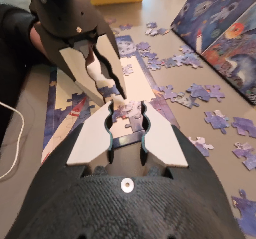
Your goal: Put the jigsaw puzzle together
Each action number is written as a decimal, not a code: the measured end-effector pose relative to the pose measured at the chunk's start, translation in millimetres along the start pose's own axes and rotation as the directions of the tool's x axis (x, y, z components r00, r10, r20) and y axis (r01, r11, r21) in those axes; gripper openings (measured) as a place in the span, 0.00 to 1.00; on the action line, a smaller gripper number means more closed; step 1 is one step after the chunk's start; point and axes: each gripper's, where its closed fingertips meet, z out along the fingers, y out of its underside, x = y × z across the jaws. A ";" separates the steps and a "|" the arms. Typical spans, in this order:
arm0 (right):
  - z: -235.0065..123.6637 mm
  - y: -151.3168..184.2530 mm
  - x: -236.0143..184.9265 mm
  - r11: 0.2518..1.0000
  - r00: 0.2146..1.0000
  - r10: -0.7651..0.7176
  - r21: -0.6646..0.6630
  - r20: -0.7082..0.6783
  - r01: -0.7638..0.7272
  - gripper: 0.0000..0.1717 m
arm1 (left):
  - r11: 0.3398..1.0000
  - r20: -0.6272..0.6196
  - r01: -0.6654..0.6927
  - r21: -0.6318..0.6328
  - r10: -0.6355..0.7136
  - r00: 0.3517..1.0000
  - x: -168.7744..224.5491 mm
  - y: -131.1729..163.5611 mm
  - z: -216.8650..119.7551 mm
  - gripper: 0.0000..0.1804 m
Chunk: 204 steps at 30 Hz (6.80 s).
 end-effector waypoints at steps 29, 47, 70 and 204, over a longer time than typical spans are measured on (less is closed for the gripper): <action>-59.9 0.7 65.7 0.985 0.914 0.126 0.159 -0.385 -0.068 0.15 | 0.999 0.020 -0.023 -0.036 0.024 1.000 8.7 6.5 -0.2 0.16; -41.0 -0.3 48.7 0.996 0.942 0.015 0.089 -0.336 0.016 0.12 | 0.998 0.014 -0.026 -0.057 0.027 1.000 10.3 6.4 6.1 0.16; 0.8 14.5 -24.8 0.996 0.996 -0.014 -0.084 0.084 0.021 0.14 | 0.998 0.051 -0.023 -0.063 0.027 0.998 4.8 6.3 2.7 0.17; -77.1 -3.1 86.6 0.966 0.907 0.182 0.244 -0.380 -0.092 0.16 | 0.805 0.191 0.216 0.553 -0.375 0.907 -190.5 -2.2 -154.4 0.10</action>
